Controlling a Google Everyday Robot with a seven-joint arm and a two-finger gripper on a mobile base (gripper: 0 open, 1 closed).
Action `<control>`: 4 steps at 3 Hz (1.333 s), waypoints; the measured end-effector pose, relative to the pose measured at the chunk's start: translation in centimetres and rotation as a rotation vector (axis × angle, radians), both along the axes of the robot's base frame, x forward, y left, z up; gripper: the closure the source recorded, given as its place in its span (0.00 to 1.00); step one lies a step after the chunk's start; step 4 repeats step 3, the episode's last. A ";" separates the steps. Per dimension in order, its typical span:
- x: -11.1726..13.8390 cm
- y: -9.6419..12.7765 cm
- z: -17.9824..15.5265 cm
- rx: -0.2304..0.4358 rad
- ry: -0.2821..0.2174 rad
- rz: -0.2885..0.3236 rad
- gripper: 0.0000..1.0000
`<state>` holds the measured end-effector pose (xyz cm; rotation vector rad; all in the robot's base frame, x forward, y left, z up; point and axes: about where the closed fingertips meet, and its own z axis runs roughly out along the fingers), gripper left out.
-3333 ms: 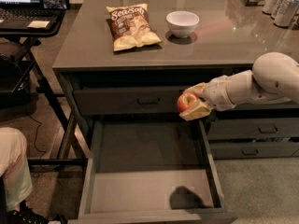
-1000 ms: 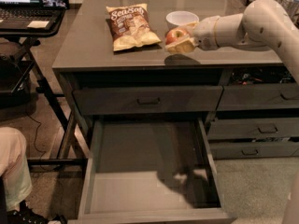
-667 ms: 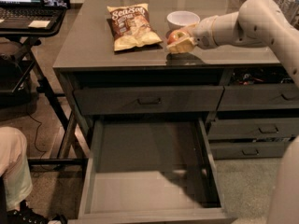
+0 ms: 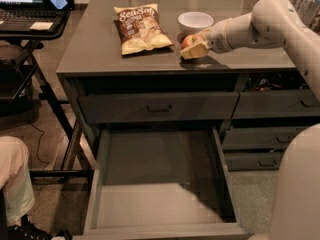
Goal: Pick apple from middle drawer and place on counter
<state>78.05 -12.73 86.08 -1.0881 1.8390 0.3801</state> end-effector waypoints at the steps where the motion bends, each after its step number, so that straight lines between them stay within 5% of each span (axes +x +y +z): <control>1: -0.1 -0.1 -0.4 0.001 0.016 0.013 0.11; 2: -0.4 -0.3 -0.5 0.002 0.019 0.027 0.00; 4: -0.4 -0.3 -0.5 0.002 0.019 0.027 0.00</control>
Offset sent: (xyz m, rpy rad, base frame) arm -0.0086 -0.0121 0.0000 0.0014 0.0159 0.0364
